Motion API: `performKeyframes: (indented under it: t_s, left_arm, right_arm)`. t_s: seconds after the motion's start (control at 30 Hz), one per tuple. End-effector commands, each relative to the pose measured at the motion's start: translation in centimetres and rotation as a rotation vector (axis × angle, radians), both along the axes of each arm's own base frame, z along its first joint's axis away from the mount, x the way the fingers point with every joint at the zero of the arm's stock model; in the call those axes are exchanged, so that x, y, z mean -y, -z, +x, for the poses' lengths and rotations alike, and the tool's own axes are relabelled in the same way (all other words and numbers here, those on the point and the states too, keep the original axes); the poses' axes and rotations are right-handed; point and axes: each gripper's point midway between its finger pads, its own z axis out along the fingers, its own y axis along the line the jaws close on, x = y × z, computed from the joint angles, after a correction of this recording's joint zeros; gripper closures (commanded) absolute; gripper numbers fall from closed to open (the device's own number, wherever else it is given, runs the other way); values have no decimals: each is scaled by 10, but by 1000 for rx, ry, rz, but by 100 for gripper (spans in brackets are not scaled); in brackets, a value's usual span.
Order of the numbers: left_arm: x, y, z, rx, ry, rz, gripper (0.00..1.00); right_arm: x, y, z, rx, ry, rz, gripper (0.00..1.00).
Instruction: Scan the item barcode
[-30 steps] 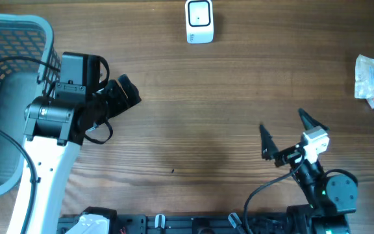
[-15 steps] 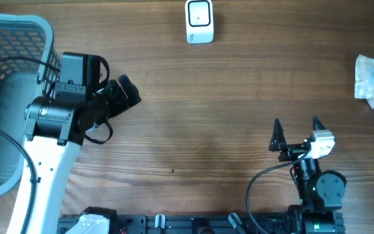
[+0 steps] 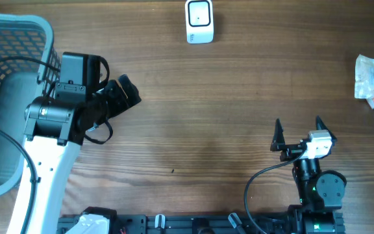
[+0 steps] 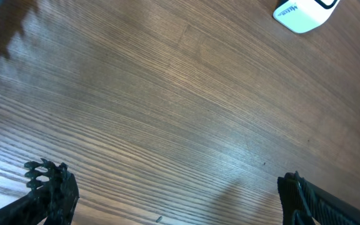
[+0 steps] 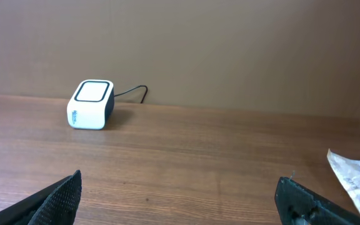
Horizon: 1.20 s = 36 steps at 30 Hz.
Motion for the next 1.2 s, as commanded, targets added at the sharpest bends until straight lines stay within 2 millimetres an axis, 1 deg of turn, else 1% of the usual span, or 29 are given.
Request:
performKeyframes:
  t_s: [0.0,0.77,0.83,0.87,0.9,0.97,1.0,1.03,1.07,1.1,1.13,1.17]
  left_arm:
    - [-2,-4,1,17,8,7,0]
    - [-2,-4,1,16,8,7,0]
    - [-8,-4,2,23,-11,39,0]
    - [-8,-3,1,17,-10,40,0]
    - [-8,2,-4,-6,12,51,0]
    - [-3,10,-22,-8,159,80,0]
    - [0,16,-30,19,213,81,0]
    - [1,19,-35,50,252,86,0]
    - [4,21,-39,99,304,94,0]
    - [12,20,-42,188,387,89,0]
    - [20,18,-47,259,457,81,0]
    - [29,14,-56,372,550,81,0]
  right_arm:
    - [4,-2,-1,10,20,31,0]
    - [3,-3,-1,12,17,26,0]
    - [3,-3,-1,12,17,26,0]
    - [3,-3,-1,12,17,26,0]
    - [3,-3,-1,12,17,26,0]
    - [3,-3,-1,12,16,26,0]
    - [3,-3,-1,12,17,26,0]
    - [3,-3,-1,12,17,26,0]
    - [3,-3,-1,12,16,26,0]
    - [3,-3,-1,12,17,26,0]
    - [3,-3,-1,12,17,26,0]
    - [3,-3,-1,12,17,26,0]
